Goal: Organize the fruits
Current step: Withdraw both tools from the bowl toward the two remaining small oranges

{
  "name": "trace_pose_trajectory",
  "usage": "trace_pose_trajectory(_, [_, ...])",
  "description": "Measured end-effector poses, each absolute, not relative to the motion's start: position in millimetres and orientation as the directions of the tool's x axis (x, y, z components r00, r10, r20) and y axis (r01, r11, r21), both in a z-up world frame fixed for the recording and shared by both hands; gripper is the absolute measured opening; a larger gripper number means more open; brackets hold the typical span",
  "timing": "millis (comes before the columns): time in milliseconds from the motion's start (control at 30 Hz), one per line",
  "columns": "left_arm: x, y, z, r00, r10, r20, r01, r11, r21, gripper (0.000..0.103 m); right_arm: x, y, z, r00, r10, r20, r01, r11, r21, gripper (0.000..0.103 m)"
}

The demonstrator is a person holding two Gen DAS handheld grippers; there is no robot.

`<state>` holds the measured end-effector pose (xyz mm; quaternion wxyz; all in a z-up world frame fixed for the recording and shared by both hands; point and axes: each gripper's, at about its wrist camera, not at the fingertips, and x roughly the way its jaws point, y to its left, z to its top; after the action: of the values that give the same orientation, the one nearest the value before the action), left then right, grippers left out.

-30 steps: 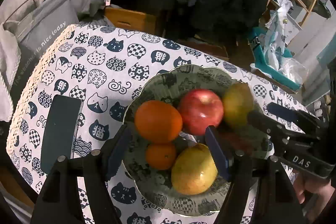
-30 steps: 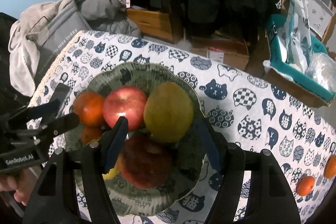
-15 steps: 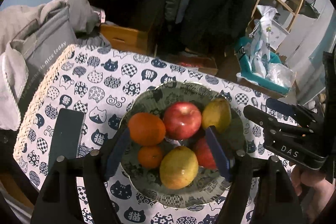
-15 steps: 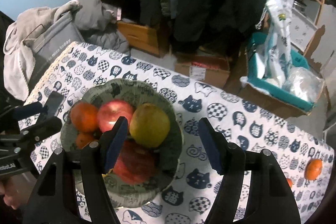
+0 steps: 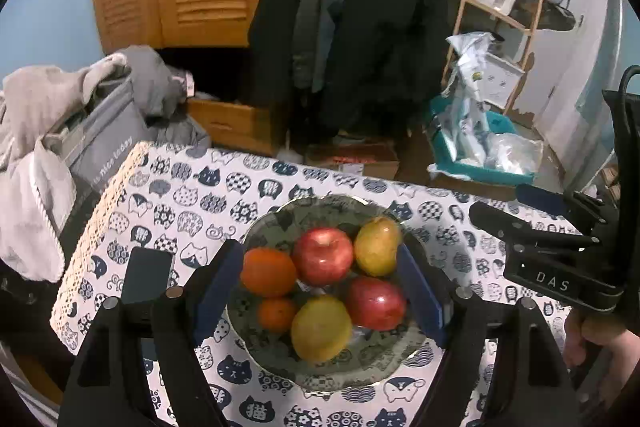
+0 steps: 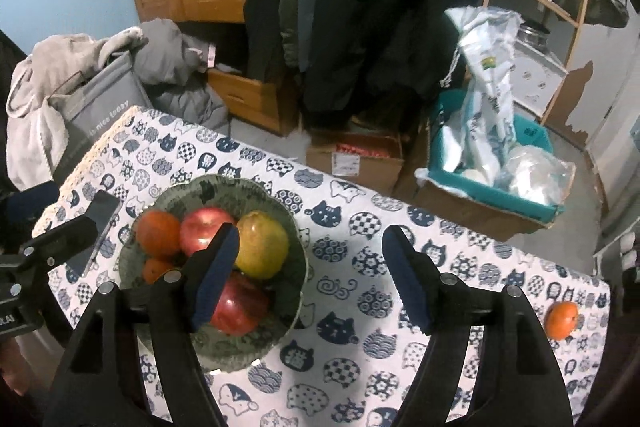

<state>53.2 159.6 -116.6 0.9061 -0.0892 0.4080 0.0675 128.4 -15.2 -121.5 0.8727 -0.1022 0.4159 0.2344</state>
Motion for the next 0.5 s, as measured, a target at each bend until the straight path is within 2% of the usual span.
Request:
trace_pose_trajectory(167, [47, 148, -100, 0.69, 0.051, -0.722, -0.169, 0.981, -0.093, 0.081, 114, -31, -102, 0.574, 0.322, -0.753, -0.49, 0.872, -0.001, 0.078])
trace_pose_trajectory(233, [45, 143, -93, 0.704, 0.052, -0.708, -0.161, 0.983, -0.088, 0.086, 109, -37, -95, 0.583, 0.323, -0.745, -0.487, 0.873, -0.003, 0.079])
trace_pose_trajectory(500, [34, 121, -72, 0.742, 0.039, -0.669, -0.114, 0.991, -0.069, 0.086, 89, -64, -66, 0.623, 0.329, -0.709, -0.475, 0.88, -0.01, 0.082])
